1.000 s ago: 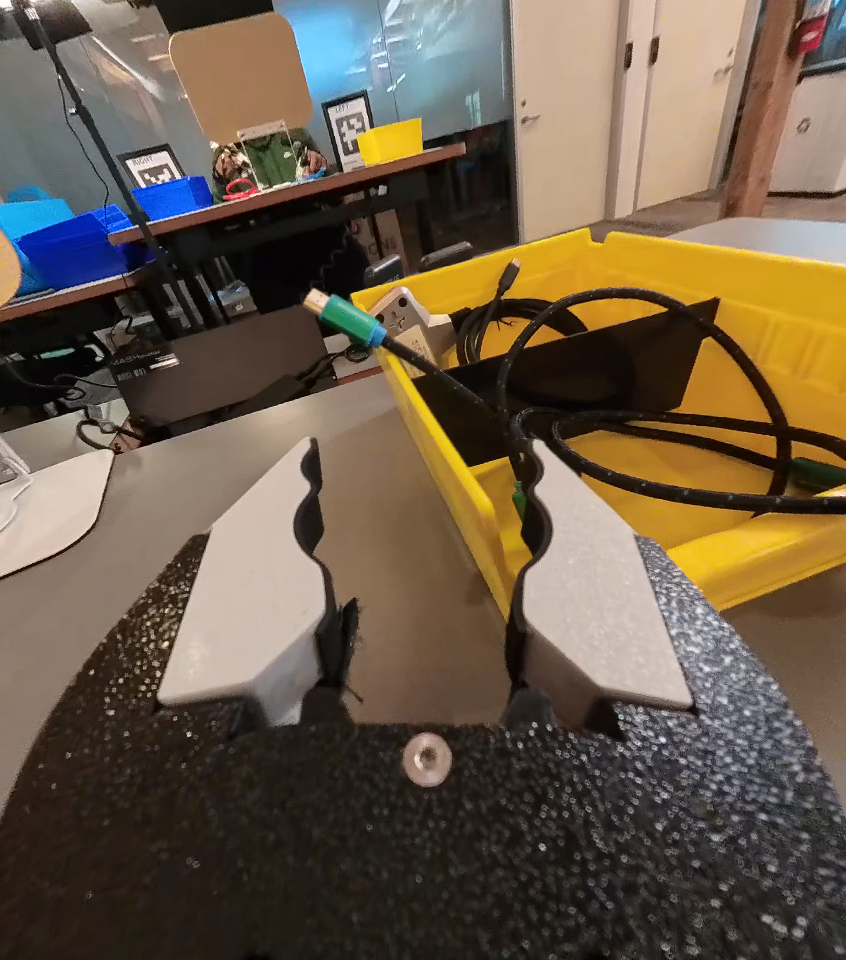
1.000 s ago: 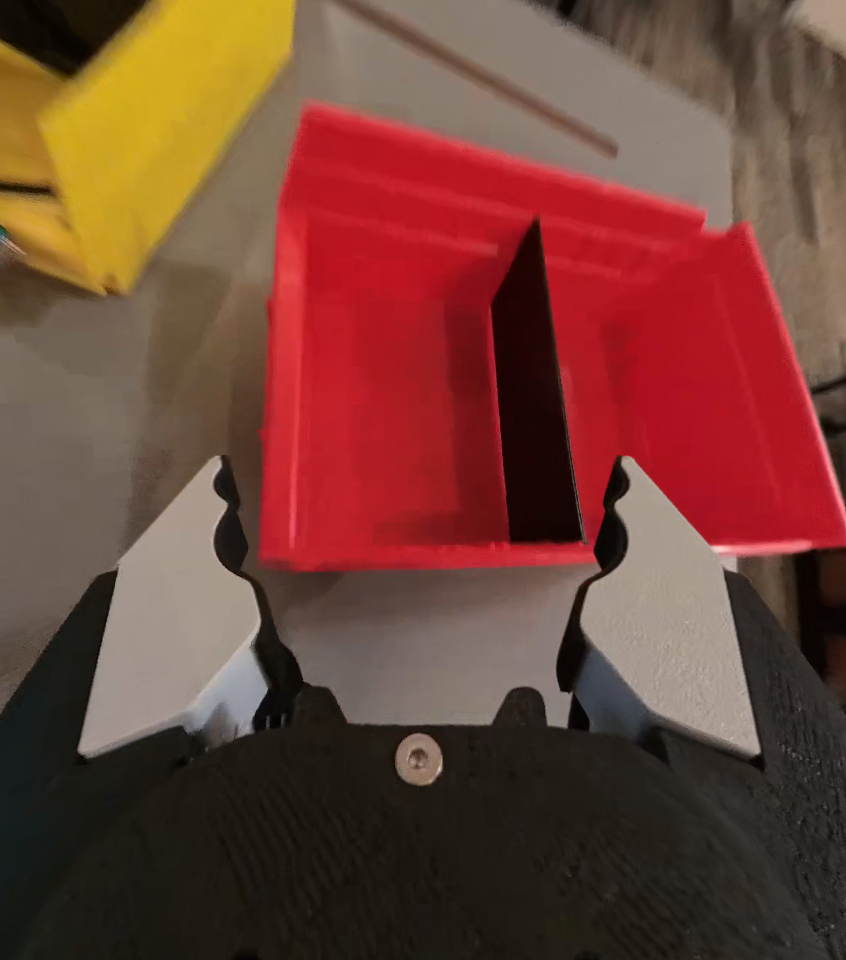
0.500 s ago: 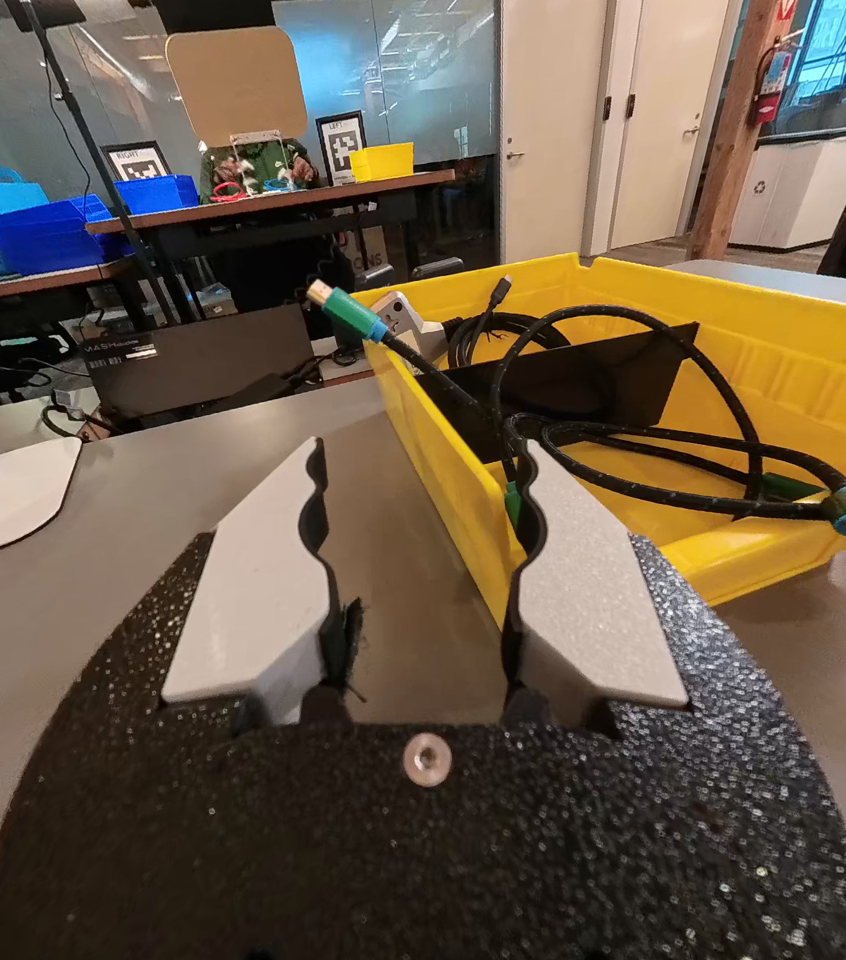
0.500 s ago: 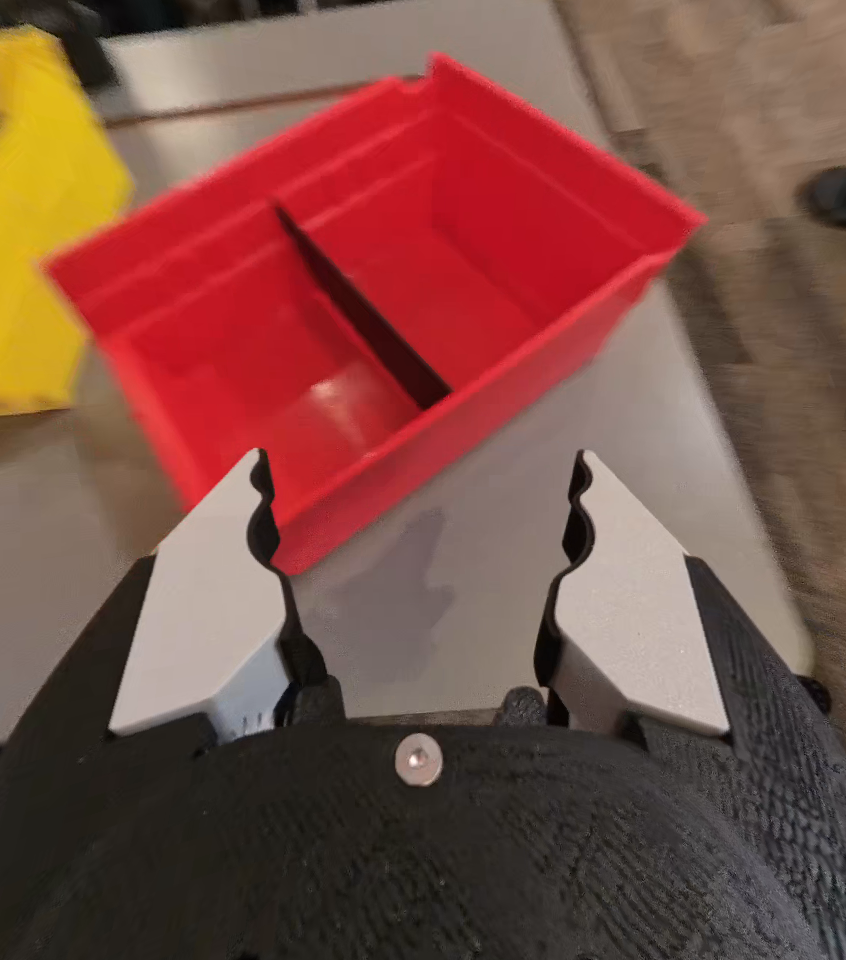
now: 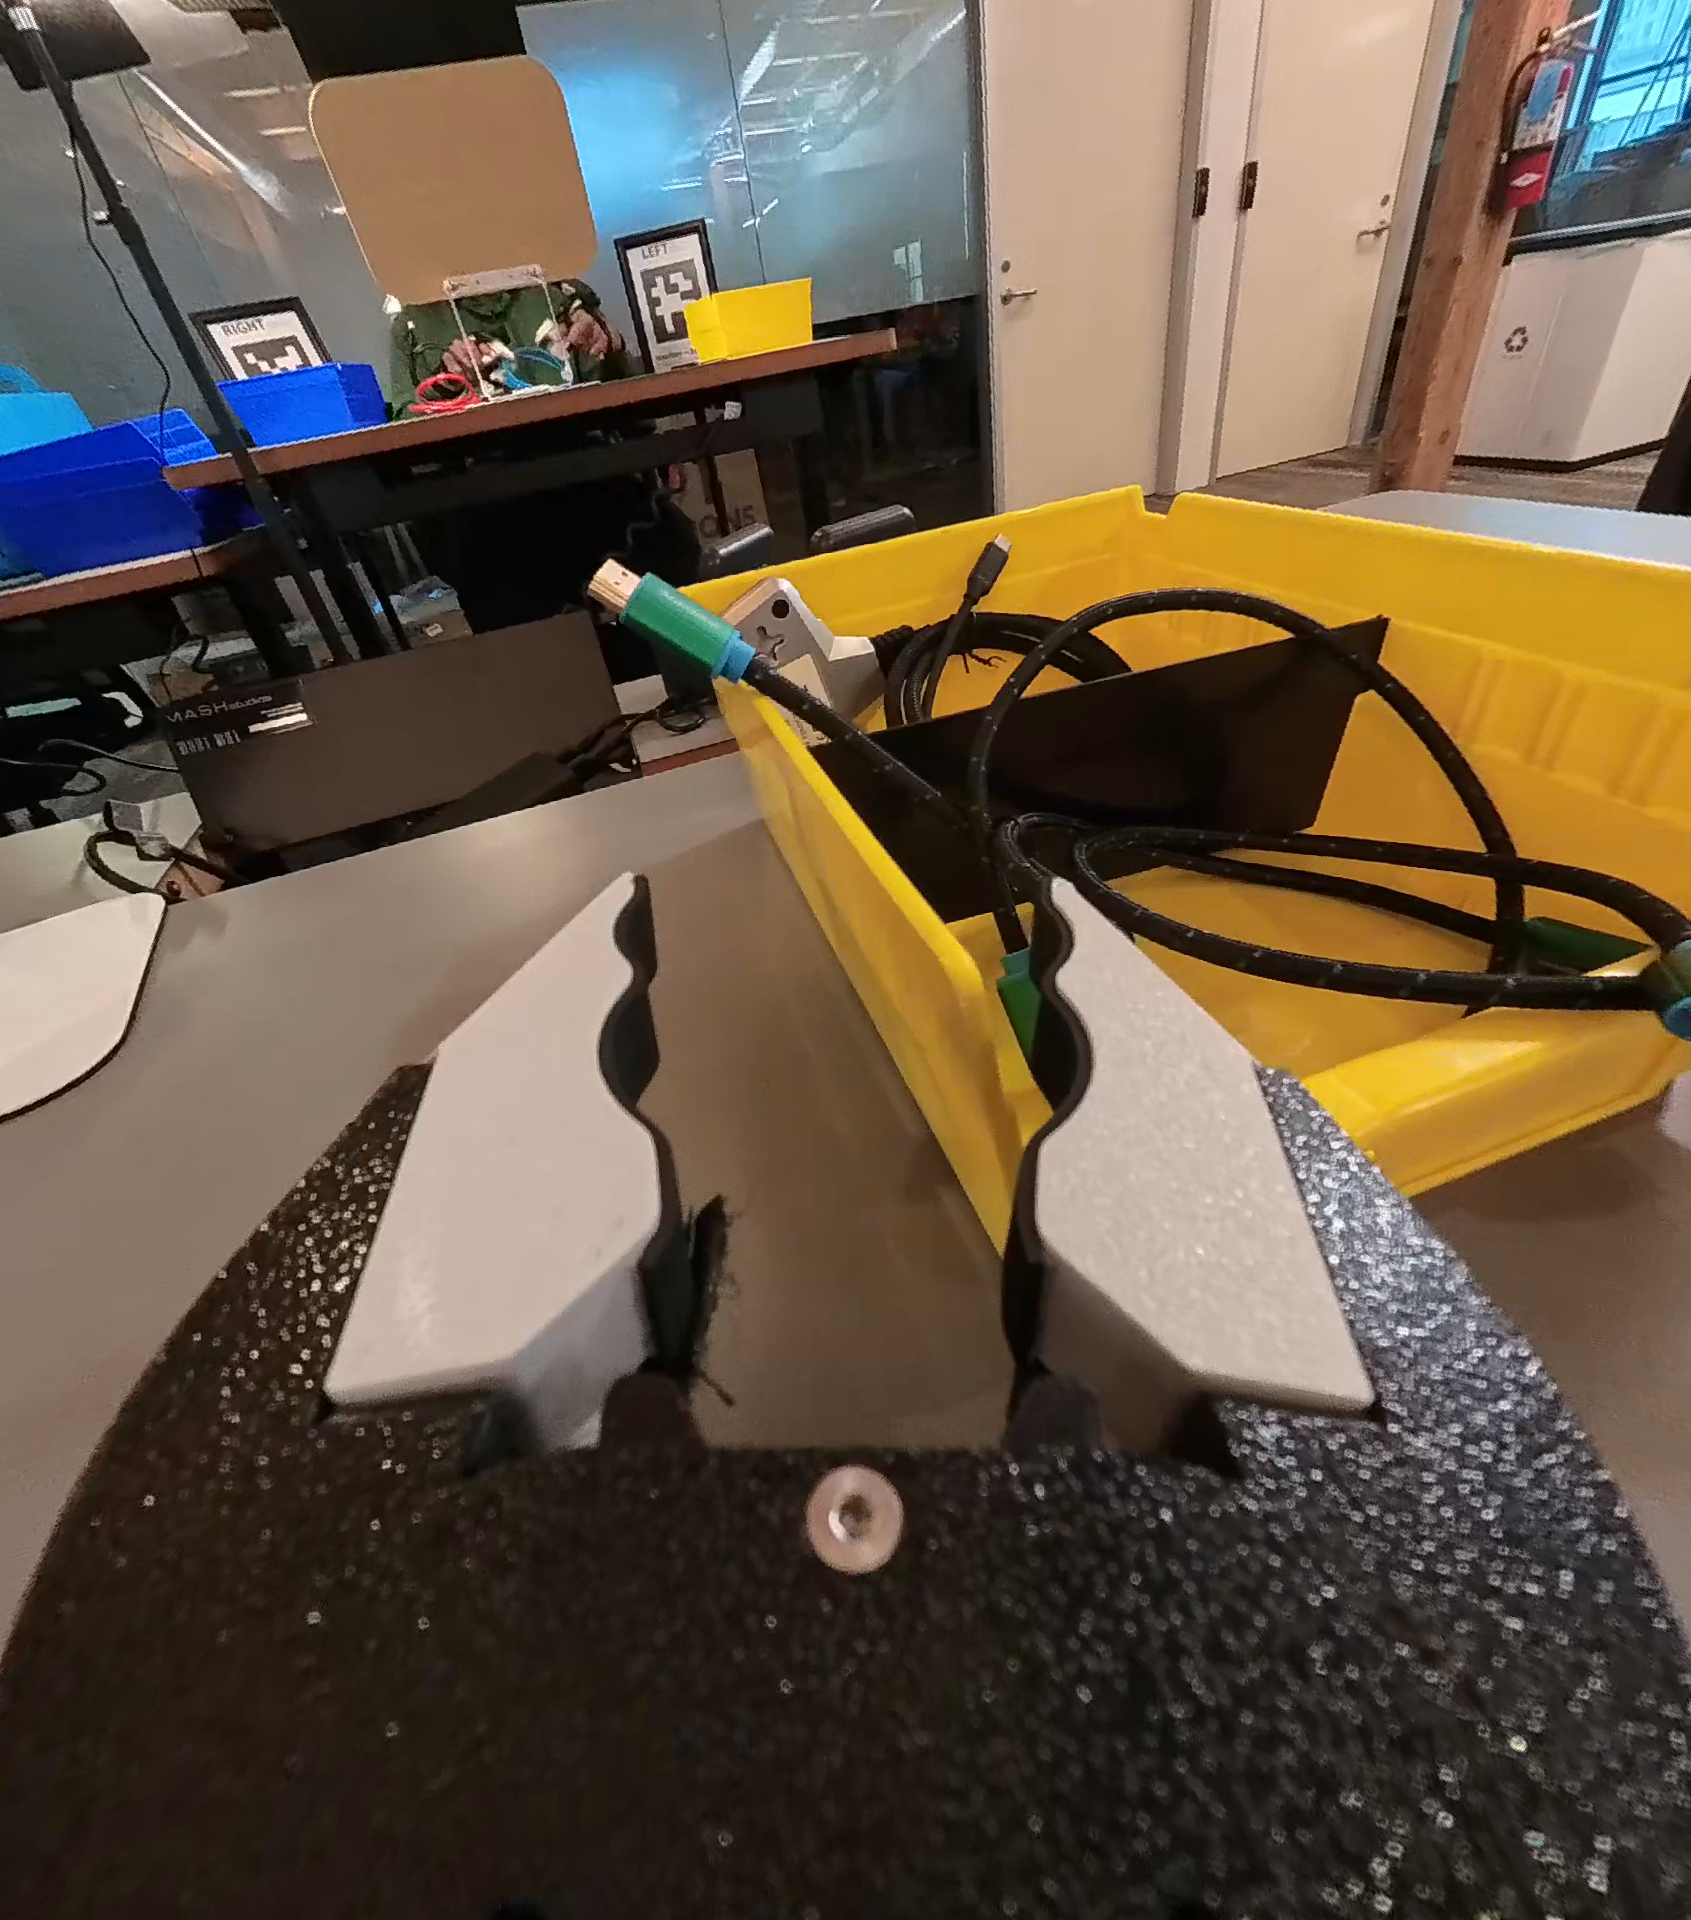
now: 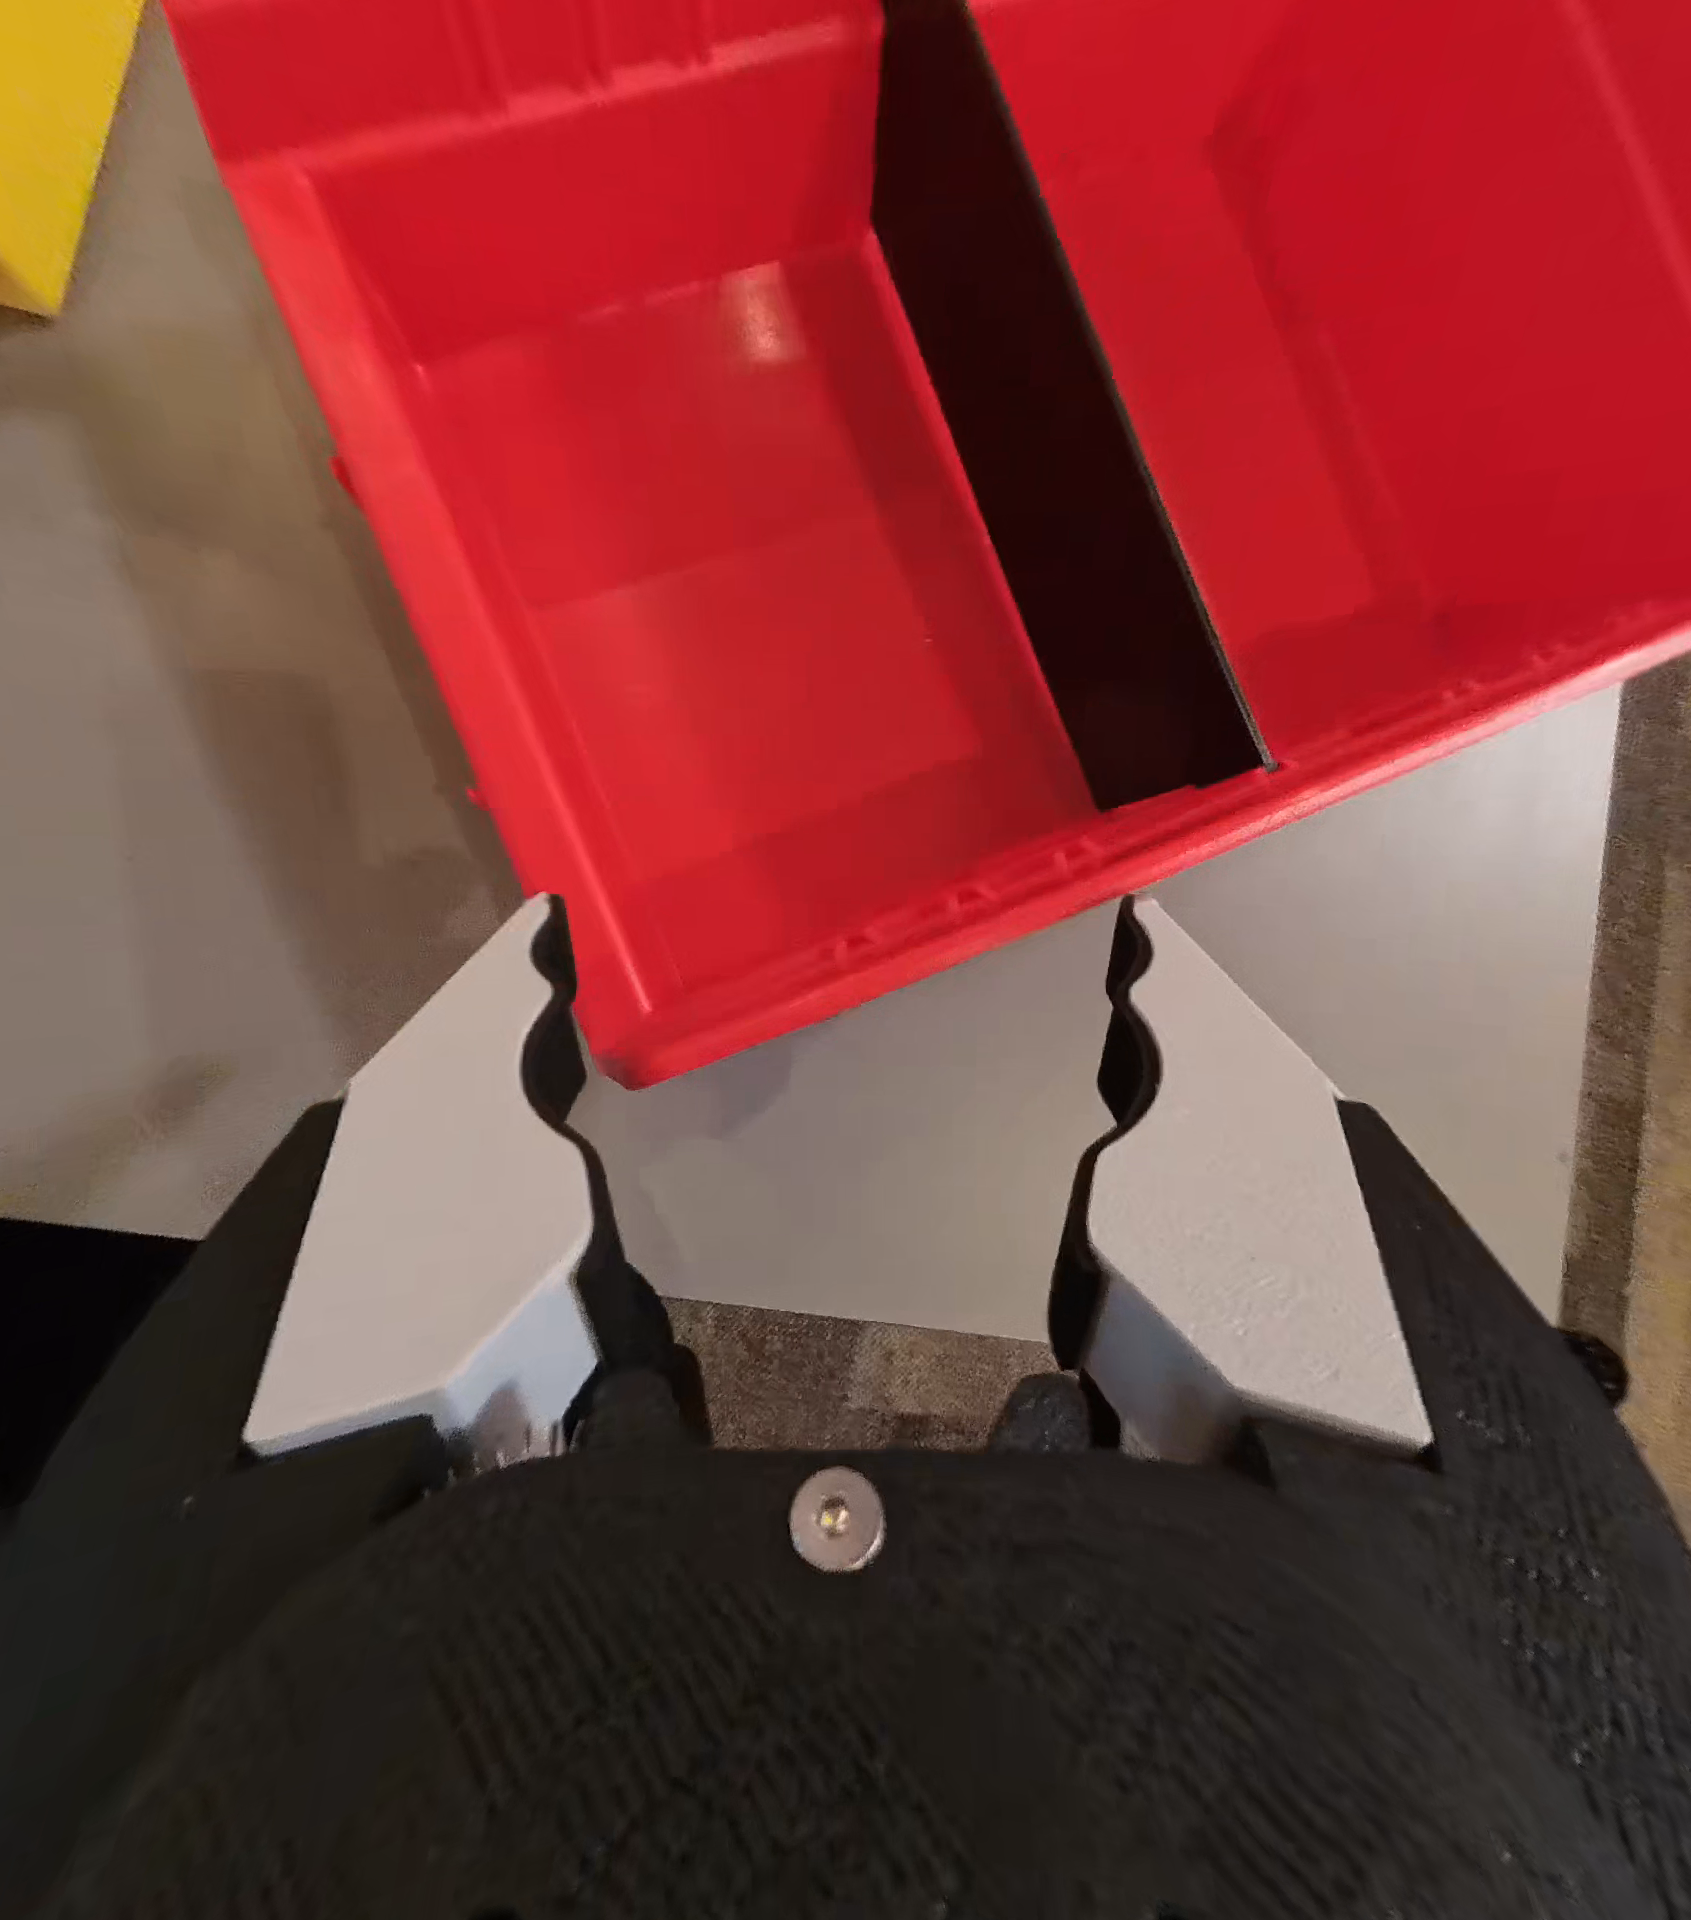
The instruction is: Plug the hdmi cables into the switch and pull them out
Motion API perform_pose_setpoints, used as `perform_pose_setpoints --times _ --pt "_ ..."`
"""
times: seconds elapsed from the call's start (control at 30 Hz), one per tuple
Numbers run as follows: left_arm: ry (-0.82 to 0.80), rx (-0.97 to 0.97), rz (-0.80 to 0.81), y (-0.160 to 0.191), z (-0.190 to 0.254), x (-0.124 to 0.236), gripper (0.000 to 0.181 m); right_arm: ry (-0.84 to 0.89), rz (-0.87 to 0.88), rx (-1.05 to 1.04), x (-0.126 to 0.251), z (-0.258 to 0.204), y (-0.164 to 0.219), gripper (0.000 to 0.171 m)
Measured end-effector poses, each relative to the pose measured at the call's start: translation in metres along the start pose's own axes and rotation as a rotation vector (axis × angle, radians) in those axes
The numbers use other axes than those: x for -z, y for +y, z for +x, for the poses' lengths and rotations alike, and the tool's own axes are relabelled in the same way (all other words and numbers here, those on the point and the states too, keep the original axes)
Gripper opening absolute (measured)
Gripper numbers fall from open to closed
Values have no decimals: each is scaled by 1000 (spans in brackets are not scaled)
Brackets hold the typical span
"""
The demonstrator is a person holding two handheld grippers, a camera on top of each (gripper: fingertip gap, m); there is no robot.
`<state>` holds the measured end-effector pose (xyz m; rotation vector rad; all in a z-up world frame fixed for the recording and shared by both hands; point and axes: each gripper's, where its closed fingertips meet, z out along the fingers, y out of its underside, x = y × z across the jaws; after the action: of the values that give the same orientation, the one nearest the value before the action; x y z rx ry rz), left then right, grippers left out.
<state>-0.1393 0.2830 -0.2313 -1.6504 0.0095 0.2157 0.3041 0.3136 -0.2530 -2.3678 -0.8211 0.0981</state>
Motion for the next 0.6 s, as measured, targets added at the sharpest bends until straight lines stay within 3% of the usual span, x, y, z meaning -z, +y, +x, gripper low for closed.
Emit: perform_pose_setpoints --times 0.17,0.3,0.47,0.6 --pt "2 -2 3 0 1 0 71 -7 -10 -88 0 19 14 98" --pt "5 -1 5 0 1 0 70 17 26 -168 4 42 22 53" --pt "12 5 6 0 2 0 67 -4 96 -277 0 62 23 17" --pt "15 0 4 0 3 0 65 110 131 -279 -5 83 18 7"
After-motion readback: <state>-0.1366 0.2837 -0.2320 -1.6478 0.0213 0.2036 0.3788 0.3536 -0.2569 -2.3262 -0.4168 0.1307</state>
